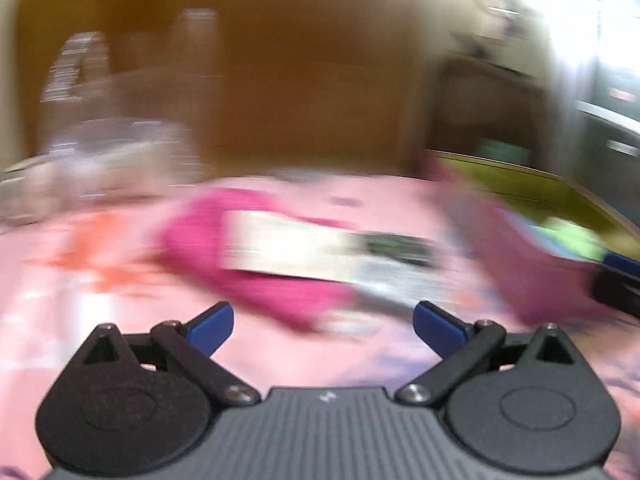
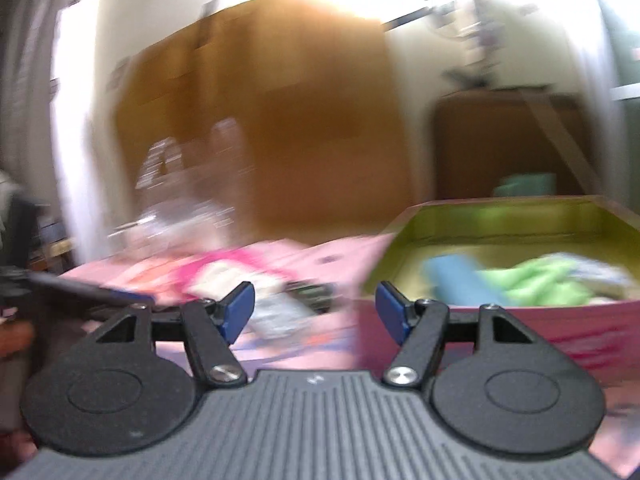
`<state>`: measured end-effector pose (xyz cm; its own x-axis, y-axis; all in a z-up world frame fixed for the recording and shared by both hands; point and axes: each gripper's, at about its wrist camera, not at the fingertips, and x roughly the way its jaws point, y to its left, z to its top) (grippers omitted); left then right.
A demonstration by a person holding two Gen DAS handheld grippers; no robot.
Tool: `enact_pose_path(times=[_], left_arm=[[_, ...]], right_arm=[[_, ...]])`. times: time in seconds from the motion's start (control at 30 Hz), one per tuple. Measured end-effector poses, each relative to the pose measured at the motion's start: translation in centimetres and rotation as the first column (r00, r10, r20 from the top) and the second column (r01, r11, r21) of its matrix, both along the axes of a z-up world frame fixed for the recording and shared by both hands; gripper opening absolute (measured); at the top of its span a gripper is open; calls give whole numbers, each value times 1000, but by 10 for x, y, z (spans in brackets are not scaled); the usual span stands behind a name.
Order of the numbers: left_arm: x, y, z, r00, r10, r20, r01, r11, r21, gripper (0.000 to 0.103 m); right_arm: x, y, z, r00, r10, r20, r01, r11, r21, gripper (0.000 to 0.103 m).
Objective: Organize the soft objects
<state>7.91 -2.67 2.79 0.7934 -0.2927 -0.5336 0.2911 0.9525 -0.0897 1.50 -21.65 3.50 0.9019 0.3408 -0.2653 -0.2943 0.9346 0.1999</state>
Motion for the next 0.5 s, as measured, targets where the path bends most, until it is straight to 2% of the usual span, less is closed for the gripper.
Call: enact_pose_path(times=[0.07,0.17,0.2,0.23,0.27,0.3,0.4,0.5], left_arm=[[9,30,-3,989,144,22,-145,989,32,100],[18,62,-9,956,284,73,-288,956,57,99],[20,67,-12,948,305,91,-310,949,54,100],[22,76,-12,945,319,69,-321,947,16,100],[25,85,-12,949,313,46,-310,949,-57,100],[26,91,-13,946,322,39,-317,944,-96,100],[26,102,-13,944,329,12,-323,932,-162,100],[23,112,-16,941,339,7,-329,920,-211,100]], right_arm=[[18,24,1,996,73,-50,-73,997,2,80],[50,53,0,989,111,-97,-112,994,-8,81],[65,63,0,986,116,-116,-118,993,-9,82],[79,70,-1,984,127,-129,-128,992,-5,86],[90,77,-1,980,147,-137,-148,989,-1,90],[104,85,-2,974,177,-145,-179,984,-2,91],[148,101,-3,962,183,-203,-192,981,-22,91],[191,115,-4,941,181,-285,-182,983,21,91]])
